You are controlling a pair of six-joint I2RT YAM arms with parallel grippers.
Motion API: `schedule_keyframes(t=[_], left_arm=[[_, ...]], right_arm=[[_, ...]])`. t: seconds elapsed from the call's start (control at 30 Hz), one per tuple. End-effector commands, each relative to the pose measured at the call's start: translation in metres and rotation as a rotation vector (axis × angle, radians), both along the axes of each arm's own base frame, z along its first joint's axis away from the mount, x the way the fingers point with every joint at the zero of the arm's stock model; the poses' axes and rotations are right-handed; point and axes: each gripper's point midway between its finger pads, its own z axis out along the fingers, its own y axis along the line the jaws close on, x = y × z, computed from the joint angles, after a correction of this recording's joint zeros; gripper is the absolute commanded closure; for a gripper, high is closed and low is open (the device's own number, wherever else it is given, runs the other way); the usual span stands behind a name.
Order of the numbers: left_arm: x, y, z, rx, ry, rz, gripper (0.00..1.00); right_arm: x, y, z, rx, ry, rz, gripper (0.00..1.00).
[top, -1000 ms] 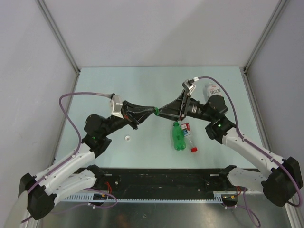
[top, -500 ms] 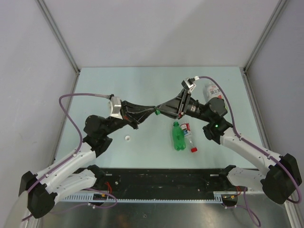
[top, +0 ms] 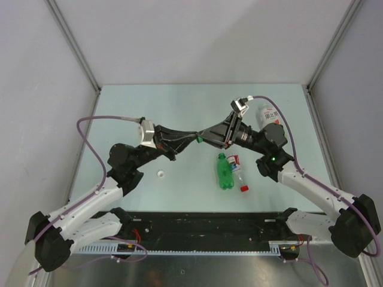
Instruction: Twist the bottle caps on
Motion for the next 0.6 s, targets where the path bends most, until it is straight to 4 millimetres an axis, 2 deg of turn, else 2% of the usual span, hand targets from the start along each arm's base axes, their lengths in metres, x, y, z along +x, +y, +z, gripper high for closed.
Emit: schedule_keyframes(t=[0.0,0.1,0.27,0.3,0.4,0.43,0.5,0.57], left_arm=[[0.006,-0.005,0.001,0.018,-0.01,0.009,1.0],[0.008,-0.007,-0.002,0.026,-0.004,0.007,1.0],[0.007,-0.01,-0.006,0.037,0.006,-0.007,1.0],[0.008,-0.009,-0.007,0.037,0.018,-0.003,0.89],[0.017,-0.002,-0.016,0.027,0.092,0.061,0.25],[0.021,0.002,-0.022,0.025,0.129,0.091,0.13],[0.026,0.011,-0.039,0.029,0.241,0.143,0.04],[0.031,0.019,-0.064,0.049,0.381,0.196,0.01]], right_arm=[[-0.023,-0.007,0.025,0.053,-0.114,0.043,0.59],[-0.025,-0.008,0.026,0.057,-0.127,0.052,0.61],[-0.023,-0.01,0.024,0.044,-0.14,0.033,0.75],[-0.02,-0.012,0.023,0.035,-0.139,0.019,0.75],[-0.001,-0.023,0.012,-0.024,-0.131,-0.065,0.77],[0.007,-0.028,0.005,-0.057,-0.122,-0.104,0.78],[0.024,-0.045,-0.008,-0.13,-0.114,-0.203,0.78],[0.04,-0.067,-0.022,-0.213,-0.102,-0.321,0.78]])
